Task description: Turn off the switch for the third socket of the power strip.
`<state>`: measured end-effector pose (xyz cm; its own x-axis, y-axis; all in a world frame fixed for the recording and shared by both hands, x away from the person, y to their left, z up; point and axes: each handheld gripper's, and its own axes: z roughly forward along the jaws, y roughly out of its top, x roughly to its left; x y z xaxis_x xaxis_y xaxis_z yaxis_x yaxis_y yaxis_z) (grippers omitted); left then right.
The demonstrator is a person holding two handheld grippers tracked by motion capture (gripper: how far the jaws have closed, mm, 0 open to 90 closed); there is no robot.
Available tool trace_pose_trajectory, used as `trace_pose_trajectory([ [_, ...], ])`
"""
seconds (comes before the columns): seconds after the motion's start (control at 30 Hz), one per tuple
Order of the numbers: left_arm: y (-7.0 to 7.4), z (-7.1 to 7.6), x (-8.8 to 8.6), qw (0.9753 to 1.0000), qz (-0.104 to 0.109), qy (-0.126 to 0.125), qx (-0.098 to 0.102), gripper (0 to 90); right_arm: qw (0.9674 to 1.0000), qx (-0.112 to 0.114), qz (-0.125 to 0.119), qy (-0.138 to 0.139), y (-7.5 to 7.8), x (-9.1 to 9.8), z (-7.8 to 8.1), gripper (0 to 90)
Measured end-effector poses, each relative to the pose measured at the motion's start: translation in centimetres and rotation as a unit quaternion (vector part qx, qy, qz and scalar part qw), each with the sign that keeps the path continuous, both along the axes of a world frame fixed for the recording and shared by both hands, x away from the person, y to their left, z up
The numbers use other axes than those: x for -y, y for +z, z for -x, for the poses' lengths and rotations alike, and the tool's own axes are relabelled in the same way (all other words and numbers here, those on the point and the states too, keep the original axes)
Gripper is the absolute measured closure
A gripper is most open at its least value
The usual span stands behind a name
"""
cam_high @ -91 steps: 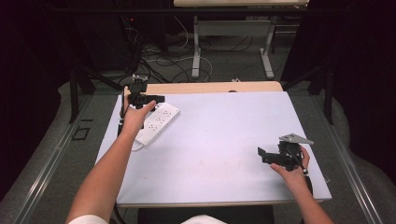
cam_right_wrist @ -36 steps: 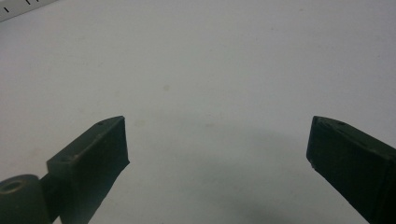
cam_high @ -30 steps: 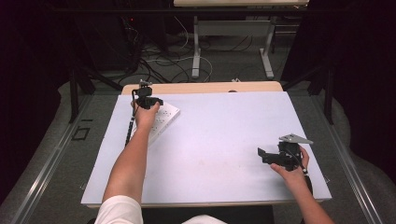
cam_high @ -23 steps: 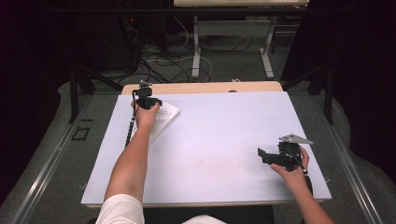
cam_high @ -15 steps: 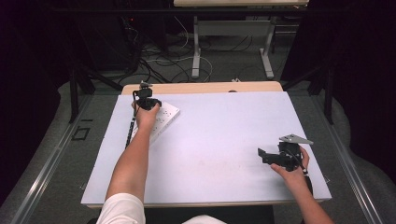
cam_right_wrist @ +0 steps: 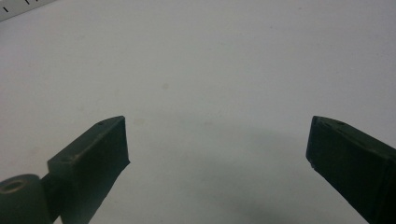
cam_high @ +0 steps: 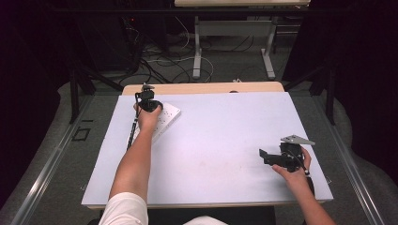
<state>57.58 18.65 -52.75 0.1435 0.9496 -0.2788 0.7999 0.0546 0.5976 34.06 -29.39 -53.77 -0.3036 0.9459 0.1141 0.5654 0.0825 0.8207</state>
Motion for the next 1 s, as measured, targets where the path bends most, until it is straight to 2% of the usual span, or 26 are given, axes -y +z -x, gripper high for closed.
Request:
trace_pose_trajectory([
  [0.7,-0.18,0.04,-0.03,0.9999,-0.006,-0.008,0.009,90.0,1.0000,-0.004,0.000,0.006,0.11,-0.04,0.08,5.0],
  [0.8,-0.28,0.05,0.12,0.9998,-0.014,-0.013,0.010,90.0,1.0000,-0.003,0.002,0.007,0.09,-0.01,0.06,5.0],
  [0.83,-0.36,0.08,0.24,0.9996,-0.018,-0.016,0.017,90.0,1.0000,-0.004,0.001,0.006,0.11,-0.02,0.07,5.1],
  [0.87,-0.34,0.09,0.36,0.9995,-0.020,-0.020,0.015,90.0,1.0000,-0.004,0.000,0.006,0.11,-0.05,0.08,5.0],
  [0.9,-0.47,0.06,0.56,0.9994,-0.016,-0.019,0.023,90.0,1.0000,-0.004,0.000,0.006,0.11,-0.07,0.07,5.0],
  [1.0,-0.57,0.03,0.90,0.9992,-0.016,-0.021,0.029,90.0,1.0000,-0.004,0.000,0.006,0.10,-0.10,0.08,5.0],
])
